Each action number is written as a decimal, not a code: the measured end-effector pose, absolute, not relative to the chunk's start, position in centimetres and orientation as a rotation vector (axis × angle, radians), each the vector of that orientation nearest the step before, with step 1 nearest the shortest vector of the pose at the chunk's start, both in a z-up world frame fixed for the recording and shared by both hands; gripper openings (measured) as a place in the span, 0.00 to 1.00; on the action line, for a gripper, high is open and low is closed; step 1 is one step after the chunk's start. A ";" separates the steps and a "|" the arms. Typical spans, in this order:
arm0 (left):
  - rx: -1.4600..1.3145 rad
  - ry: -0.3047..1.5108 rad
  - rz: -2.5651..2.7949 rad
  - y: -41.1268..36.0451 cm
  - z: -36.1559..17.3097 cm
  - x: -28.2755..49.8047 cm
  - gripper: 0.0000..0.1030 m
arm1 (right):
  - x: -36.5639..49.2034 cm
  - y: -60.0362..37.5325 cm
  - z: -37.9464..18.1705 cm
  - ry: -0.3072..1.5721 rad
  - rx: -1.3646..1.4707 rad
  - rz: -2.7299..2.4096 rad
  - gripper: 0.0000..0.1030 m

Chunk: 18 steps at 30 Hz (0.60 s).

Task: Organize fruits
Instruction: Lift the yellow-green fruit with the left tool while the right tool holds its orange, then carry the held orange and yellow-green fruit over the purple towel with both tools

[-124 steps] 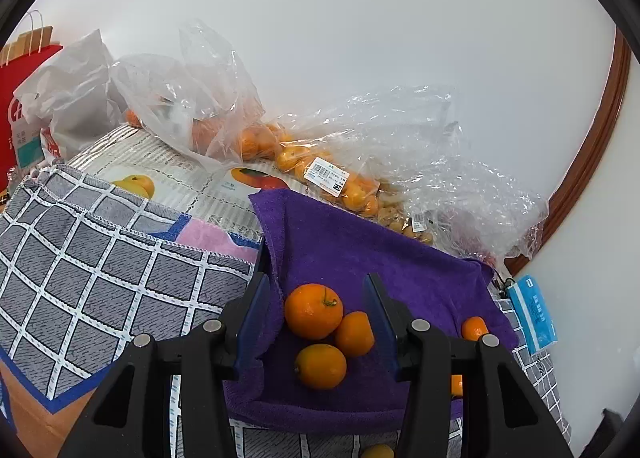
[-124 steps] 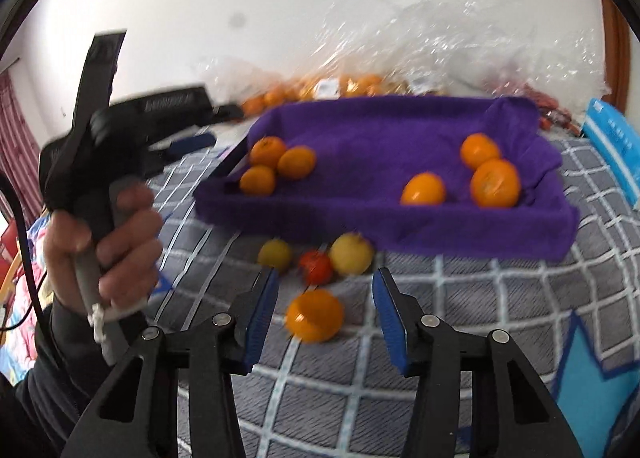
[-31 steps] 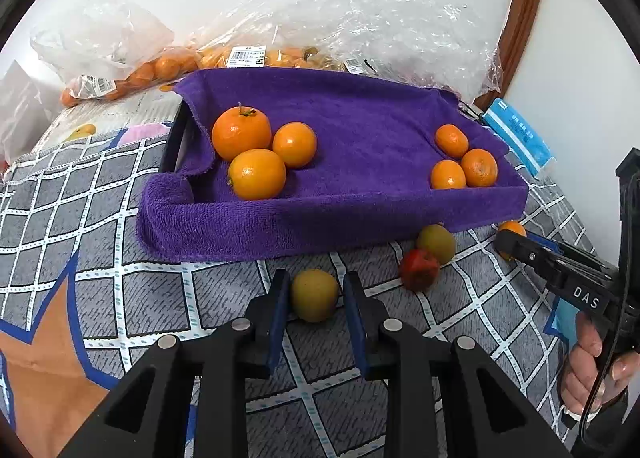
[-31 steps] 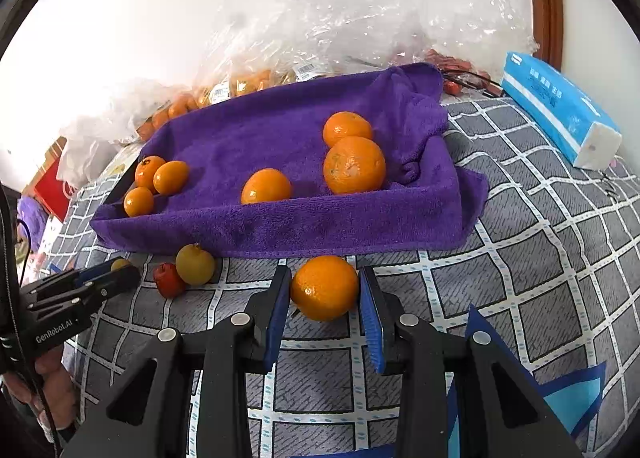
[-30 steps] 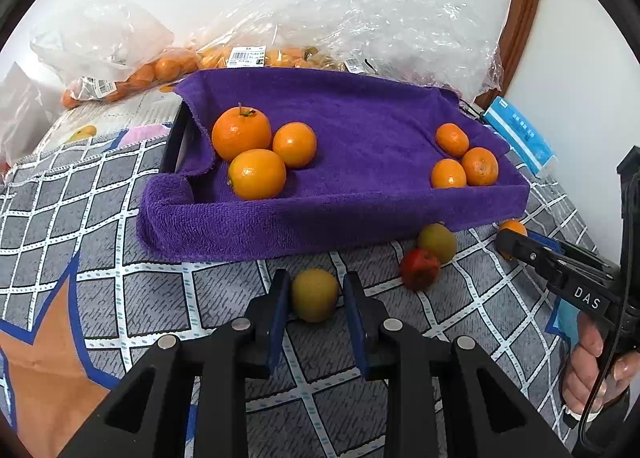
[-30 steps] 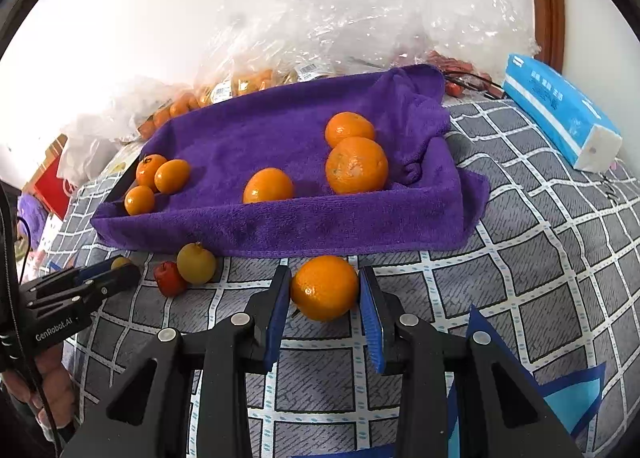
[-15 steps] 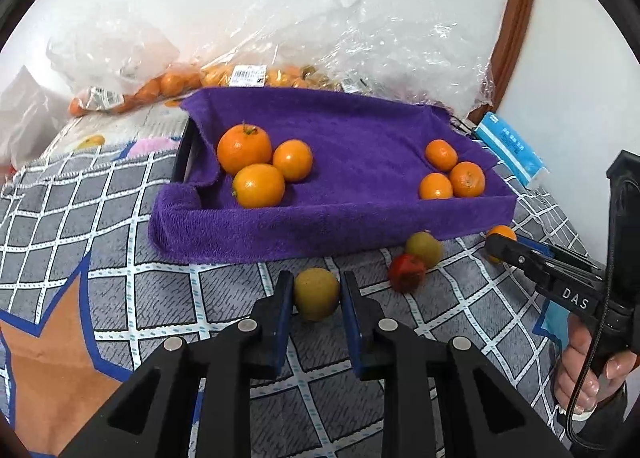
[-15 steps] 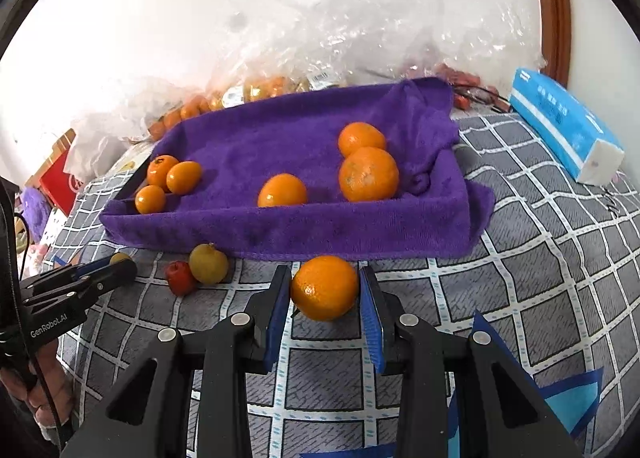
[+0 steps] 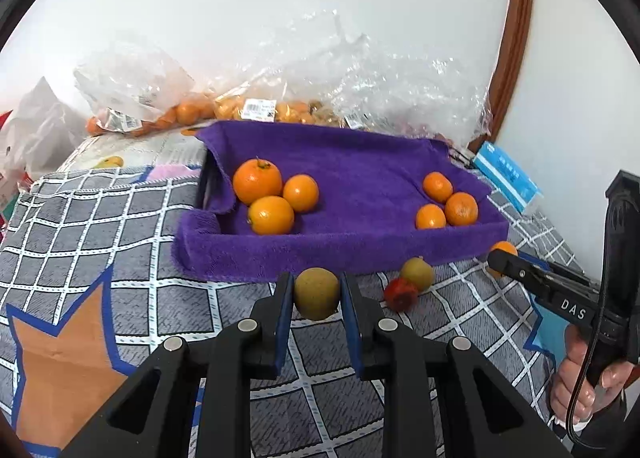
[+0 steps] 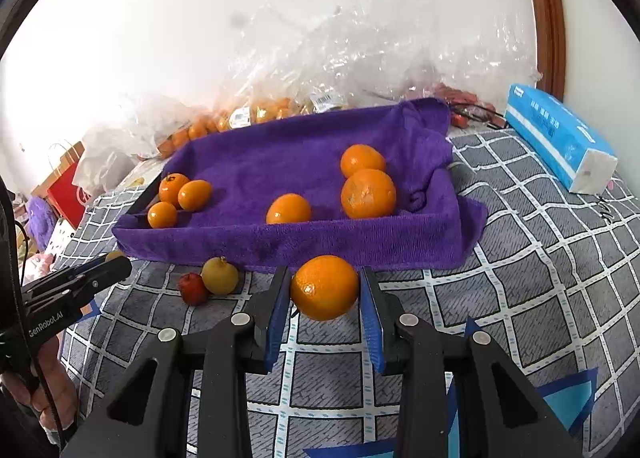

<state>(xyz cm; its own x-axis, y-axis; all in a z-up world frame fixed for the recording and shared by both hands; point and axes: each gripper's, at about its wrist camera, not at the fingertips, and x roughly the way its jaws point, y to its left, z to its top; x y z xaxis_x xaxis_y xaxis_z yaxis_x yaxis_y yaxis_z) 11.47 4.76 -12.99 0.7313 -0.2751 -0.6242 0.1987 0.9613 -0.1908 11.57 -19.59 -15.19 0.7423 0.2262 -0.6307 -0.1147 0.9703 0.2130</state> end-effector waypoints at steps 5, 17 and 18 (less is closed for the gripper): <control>-0.109 0.656 -0.245 4.9 -12.5 10.9 0.22 | 11.2 -19.2 -14.9 0.682 0.148 0.194 0.33; -0.123 0.595 -0.186 5.4 -11.8 10.5 0.22 | 10.2 -18.3 -14.2 0.624 0.105 0.239 0.33; -0.127 0.595 -0.180 5.5 -11.8 10.6 0.22 | 10.2 -18.2 -14.2 0.628 0.106 0.252 0.33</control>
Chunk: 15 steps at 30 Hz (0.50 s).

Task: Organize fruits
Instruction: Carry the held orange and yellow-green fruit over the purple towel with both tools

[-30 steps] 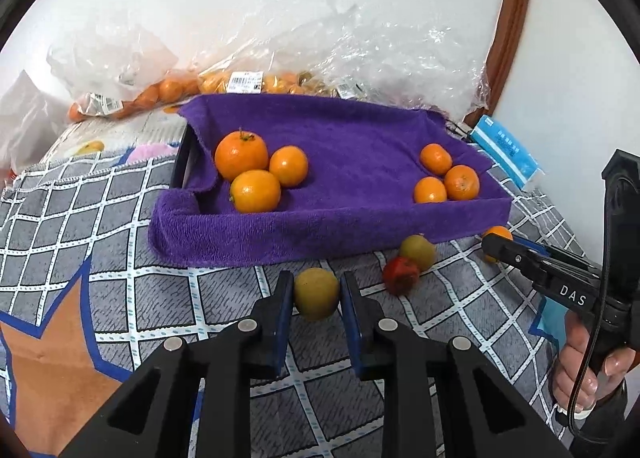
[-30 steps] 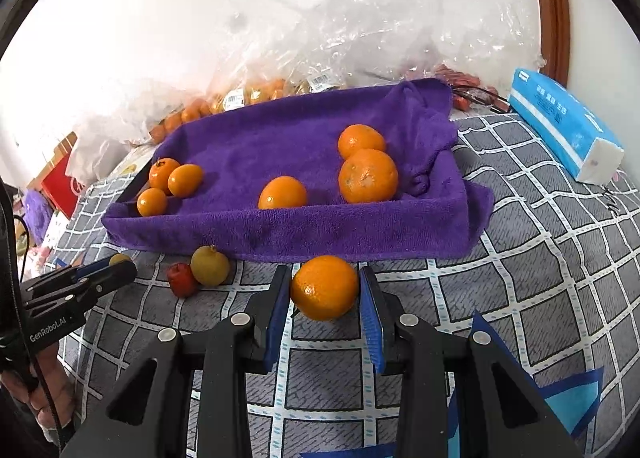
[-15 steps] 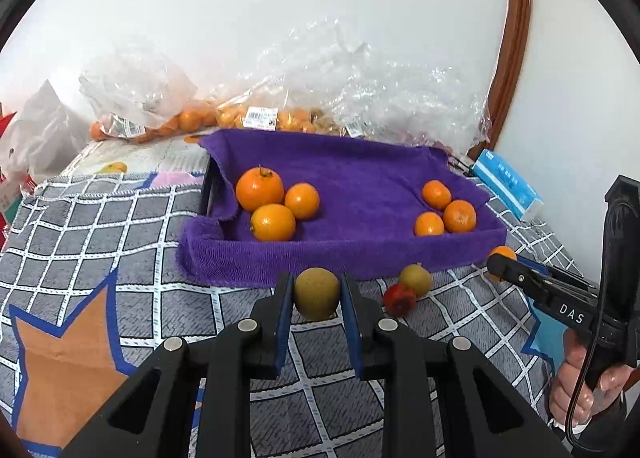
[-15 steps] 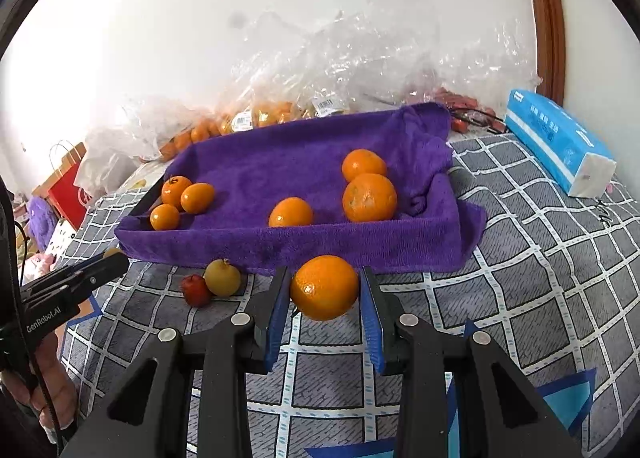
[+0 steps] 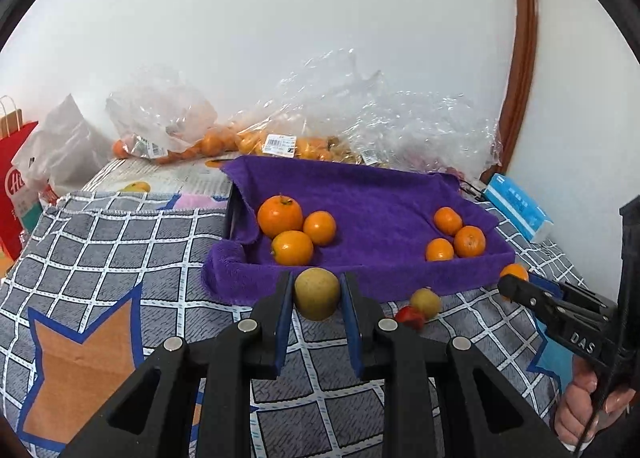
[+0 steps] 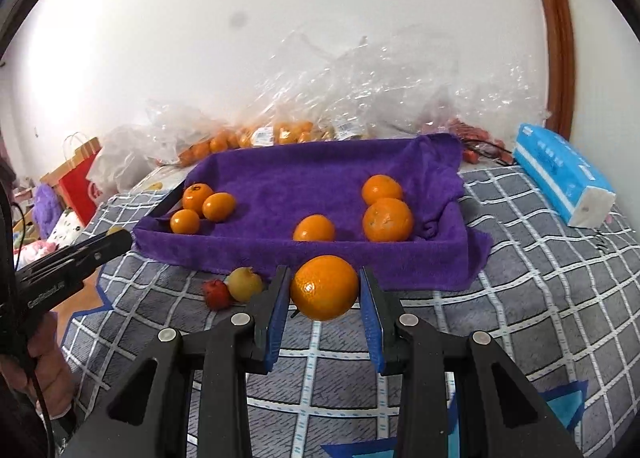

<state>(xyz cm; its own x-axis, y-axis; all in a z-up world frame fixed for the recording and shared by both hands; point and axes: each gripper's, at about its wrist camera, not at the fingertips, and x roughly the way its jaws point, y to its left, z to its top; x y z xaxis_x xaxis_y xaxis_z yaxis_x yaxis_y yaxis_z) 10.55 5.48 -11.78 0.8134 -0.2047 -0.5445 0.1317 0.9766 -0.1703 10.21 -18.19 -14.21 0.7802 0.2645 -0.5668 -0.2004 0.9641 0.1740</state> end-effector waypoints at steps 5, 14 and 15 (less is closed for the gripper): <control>-0.133 0.585 -0.159 5.7 -11.7 10.4 0.22 | 9.7 -17.7 -14.0 0.610 0.093 0.267 0.33; -0.174 0.622 -0.130 7.0 -10.6 10.4 0.22 | 10.2 -18.3 -14.1 0.629 0.102 0.237 0.33; -0.168 0.614 -0.133 7.1 -10.2 10.3 0.22 | 10.3 -18.3 -14.0 0.640 0.084 0.216 0.33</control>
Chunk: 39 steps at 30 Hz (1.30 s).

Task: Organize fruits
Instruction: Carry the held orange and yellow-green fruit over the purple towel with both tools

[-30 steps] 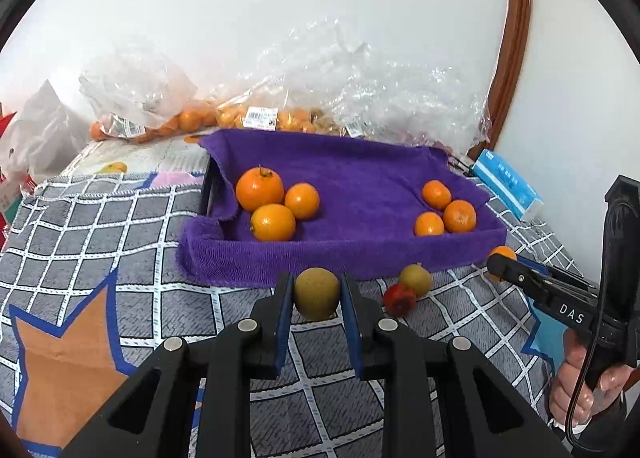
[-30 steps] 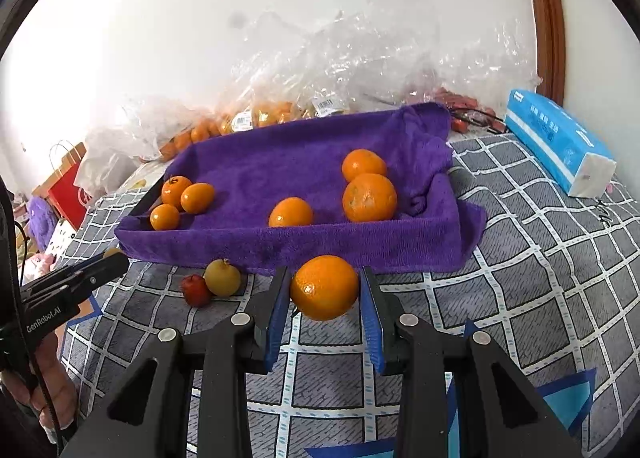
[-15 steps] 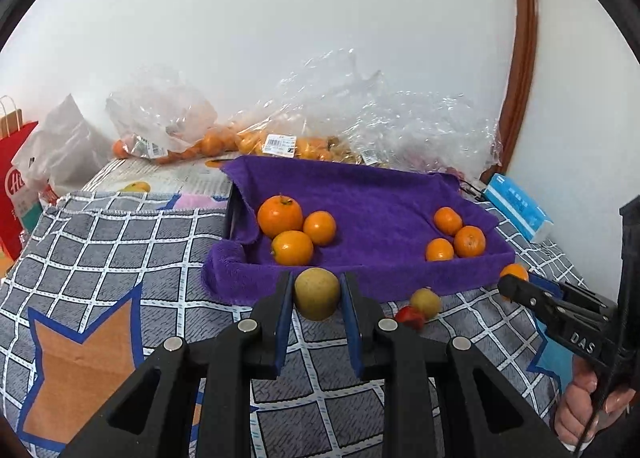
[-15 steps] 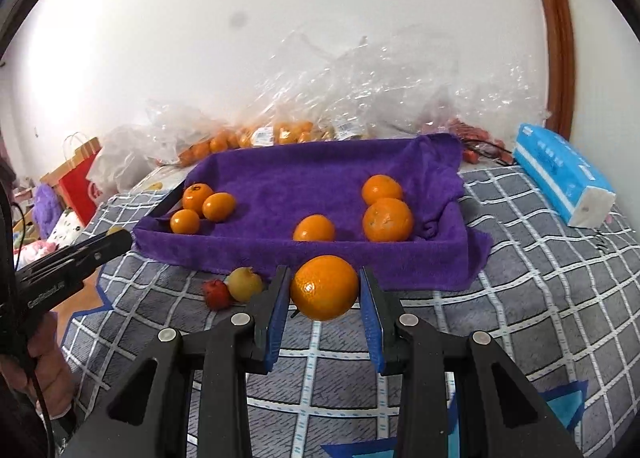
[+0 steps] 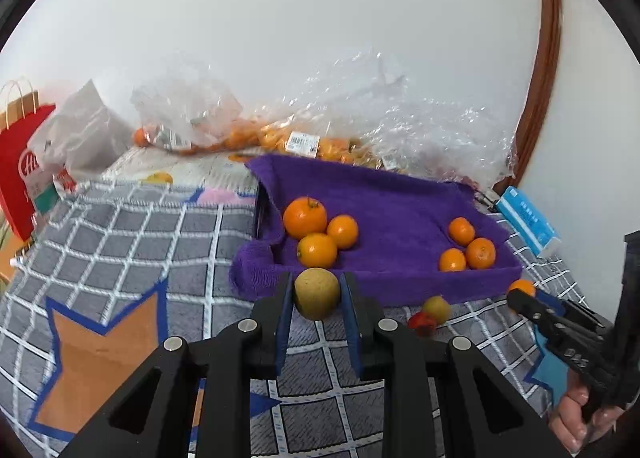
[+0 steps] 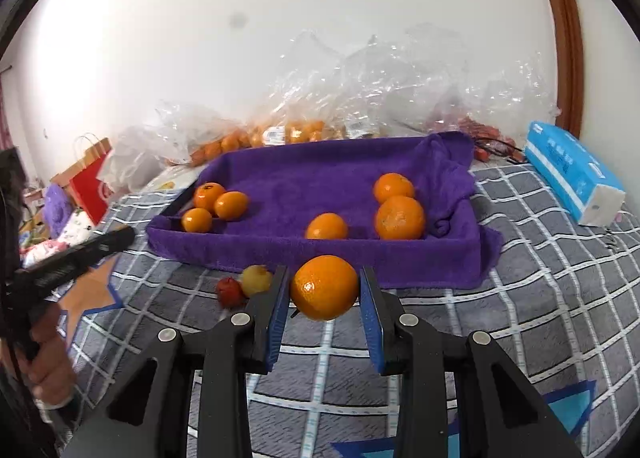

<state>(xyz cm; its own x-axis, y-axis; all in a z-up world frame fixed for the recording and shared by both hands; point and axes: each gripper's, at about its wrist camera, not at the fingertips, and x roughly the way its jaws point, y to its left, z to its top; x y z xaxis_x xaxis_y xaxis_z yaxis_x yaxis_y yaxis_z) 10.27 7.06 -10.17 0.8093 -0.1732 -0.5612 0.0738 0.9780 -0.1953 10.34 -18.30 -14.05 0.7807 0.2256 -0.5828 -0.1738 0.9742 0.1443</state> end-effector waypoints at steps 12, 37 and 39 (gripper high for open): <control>-0.199 0.554 -0.173 5.8 -5.7 13.8 0.22 | 13.1 -18.2 -7.2 0.564 0.074 0.207 0.33; -0.280 0.658 -0.167 6.0 -11.8 20.9 0.22 | 23.6 -19.2 -13.5 0.723 0.176 0.218 0.33; -0.279 0.665 -0.161 6.1 -12.0 21.0 0.22 | 23.8 -19.0 -14.1 0.744 0.178 0.224 0.33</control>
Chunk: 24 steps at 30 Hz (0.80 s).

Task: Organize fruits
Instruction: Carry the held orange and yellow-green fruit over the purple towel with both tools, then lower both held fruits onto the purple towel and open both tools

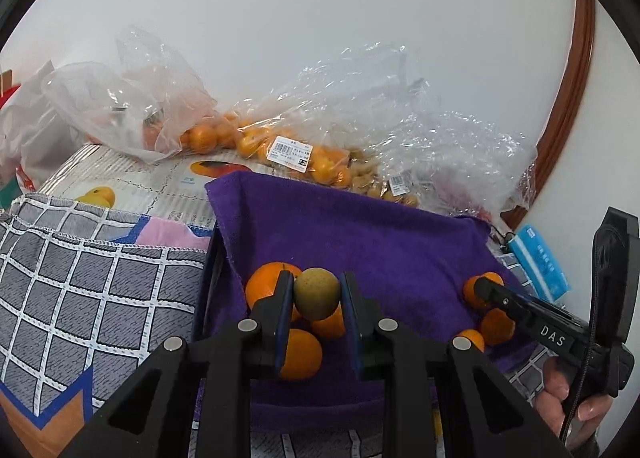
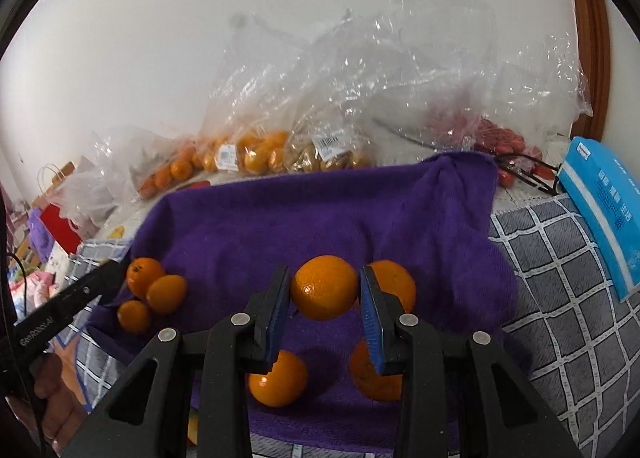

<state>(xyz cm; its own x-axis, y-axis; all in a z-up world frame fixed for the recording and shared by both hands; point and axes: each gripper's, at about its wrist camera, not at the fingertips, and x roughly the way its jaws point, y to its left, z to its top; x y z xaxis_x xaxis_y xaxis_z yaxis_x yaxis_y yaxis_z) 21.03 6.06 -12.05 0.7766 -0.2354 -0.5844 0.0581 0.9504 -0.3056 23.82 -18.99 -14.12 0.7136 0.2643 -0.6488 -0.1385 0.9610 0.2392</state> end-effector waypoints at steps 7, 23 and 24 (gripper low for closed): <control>-0.342 0.692 -0.192 6.9 -12.5 21.3 0.22 | 23.4 -18.2 -14.3 0.727 0.130 0.218 0.33; -0.285 0.737 -0.260 5.1 -13.0 21.2 0.22 | 23.4 -18.5 -14.1 0.725 0.141 0.216 0.33; -0.284 0.739 -0.258 5.1 -13.0 21.2 0.22 | 23.4 -18.5 -14.1 0.723 0.141 0.215 0.33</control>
<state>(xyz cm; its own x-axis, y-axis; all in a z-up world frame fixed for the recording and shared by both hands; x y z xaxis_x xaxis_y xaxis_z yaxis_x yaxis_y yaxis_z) 21.18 5.15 -13.02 0.7108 -0.3281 -0.6222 0.1300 0.9306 -0.3423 23.36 -18.48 -14.07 0.7291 0.2425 -0.6400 -0.1457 0.9687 0.2010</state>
